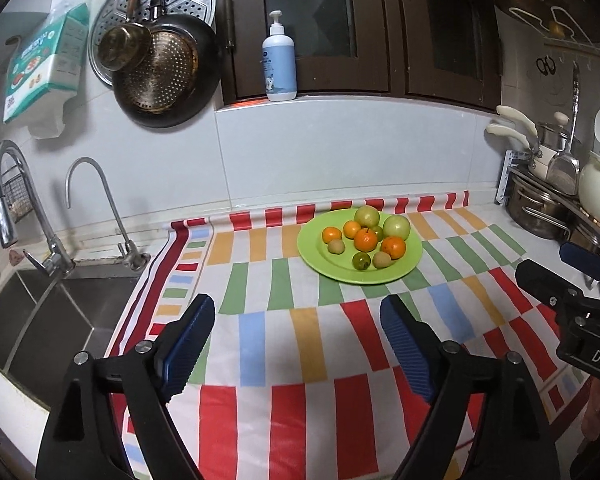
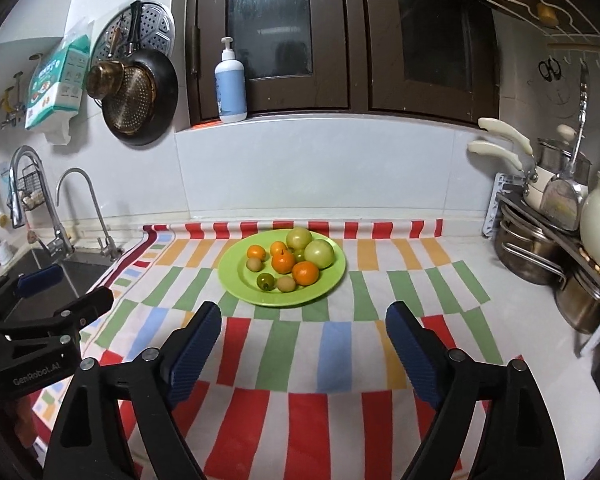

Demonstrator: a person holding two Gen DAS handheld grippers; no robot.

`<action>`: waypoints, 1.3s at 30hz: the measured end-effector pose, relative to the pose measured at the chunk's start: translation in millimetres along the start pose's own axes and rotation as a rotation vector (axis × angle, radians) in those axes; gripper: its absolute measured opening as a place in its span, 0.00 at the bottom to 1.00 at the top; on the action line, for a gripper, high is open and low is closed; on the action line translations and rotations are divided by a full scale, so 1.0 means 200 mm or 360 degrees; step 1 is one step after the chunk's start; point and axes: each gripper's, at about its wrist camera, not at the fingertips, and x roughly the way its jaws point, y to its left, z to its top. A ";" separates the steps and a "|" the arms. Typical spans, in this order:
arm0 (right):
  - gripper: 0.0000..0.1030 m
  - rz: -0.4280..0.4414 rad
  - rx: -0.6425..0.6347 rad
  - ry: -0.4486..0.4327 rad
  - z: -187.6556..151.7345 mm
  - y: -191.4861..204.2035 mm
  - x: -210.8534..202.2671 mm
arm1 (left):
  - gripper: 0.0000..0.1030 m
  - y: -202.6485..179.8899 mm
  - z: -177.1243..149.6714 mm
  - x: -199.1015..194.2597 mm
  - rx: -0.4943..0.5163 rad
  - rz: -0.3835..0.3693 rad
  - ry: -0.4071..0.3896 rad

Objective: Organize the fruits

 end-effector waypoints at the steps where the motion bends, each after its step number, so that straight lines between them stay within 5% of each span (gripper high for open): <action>1: 0.83 0.0008 0.0006 0.0006 -0.01 0.00 -0.01 | 0.85 0.00 -0.01 -0.02 -0.0007 0.0013 -0.0005; 14: 0.83 0.0039 -0.0013 0.0034 -0.09 0.03 -0.11 | 1.00 0.00 -0.04 -0.13 -0.0043 -0.0014 -0.0048; 39: 0.83 -0.0004 -0.0012 0.0026 -0.07 -0.02 -0.09 | 1.00 -0.06 -0.04 -0.06 0.0044 0.0004 -0.0043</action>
